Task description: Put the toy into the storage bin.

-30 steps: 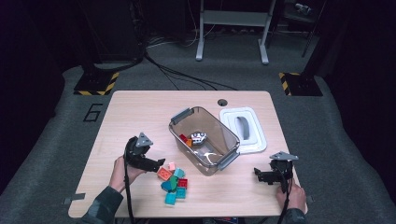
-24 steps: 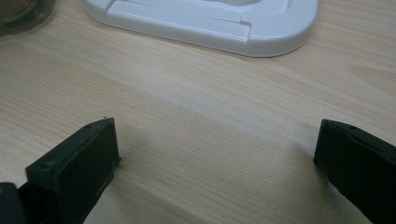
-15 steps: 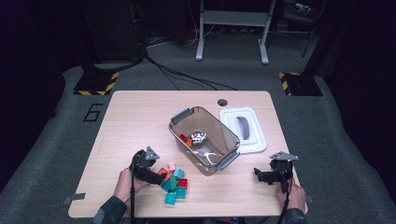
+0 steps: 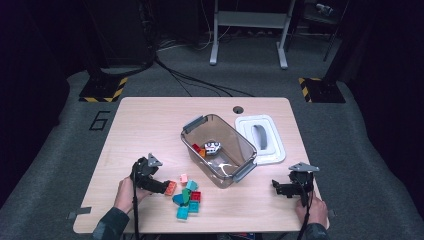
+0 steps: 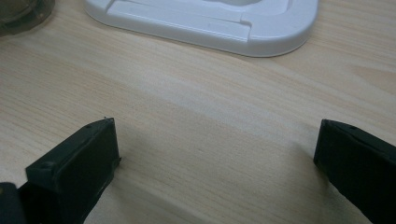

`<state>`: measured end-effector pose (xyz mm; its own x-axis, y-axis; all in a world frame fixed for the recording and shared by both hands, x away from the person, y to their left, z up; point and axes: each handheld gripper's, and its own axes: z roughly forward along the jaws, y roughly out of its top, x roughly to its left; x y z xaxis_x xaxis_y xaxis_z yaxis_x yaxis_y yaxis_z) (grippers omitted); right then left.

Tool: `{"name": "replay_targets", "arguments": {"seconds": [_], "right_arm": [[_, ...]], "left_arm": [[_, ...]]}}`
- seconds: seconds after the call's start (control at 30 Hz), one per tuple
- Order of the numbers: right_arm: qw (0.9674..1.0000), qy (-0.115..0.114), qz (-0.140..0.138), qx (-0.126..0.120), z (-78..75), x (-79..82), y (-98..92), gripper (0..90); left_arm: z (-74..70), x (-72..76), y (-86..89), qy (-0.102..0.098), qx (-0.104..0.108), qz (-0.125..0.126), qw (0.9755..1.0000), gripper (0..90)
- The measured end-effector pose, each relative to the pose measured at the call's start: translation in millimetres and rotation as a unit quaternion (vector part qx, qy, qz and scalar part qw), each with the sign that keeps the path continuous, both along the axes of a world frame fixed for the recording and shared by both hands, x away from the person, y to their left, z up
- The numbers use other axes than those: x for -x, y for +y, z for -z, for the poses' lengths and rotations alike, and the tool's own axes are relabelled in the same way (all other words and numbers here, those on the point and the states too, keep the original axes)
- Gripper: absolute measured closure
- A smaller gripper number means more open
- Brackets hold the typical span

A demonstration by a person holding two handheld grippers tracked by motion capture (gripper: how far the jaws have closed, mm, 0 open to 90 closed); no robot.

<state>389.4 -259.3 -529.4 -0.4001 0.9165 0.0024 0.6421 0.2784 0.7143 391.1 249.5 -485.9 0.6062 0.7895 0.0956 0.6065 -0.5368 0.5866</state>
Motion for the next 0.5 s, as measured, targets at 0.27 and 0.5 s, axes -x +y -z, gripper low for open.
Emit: {"name": "replay_targets", "arguments": {"seconds": [0.27, 0.5], "right_arm": [[1.0000, 0.000, 0.000, 0.001, 0.1, -0.1, -0.1, 0.0], [1.0000, 0.001, 0.001, -0.001, -0.1, 0.1, 0.2, 0.0]], "left_arm": [[-2.2, 4.4, -18.1, 0.007, 0.030, 0.016, 0.9994, 8.7], [8.2, 6.2, -19.7, 0.015, -0.002, 0.017, 0.9997, 12.1]]}}
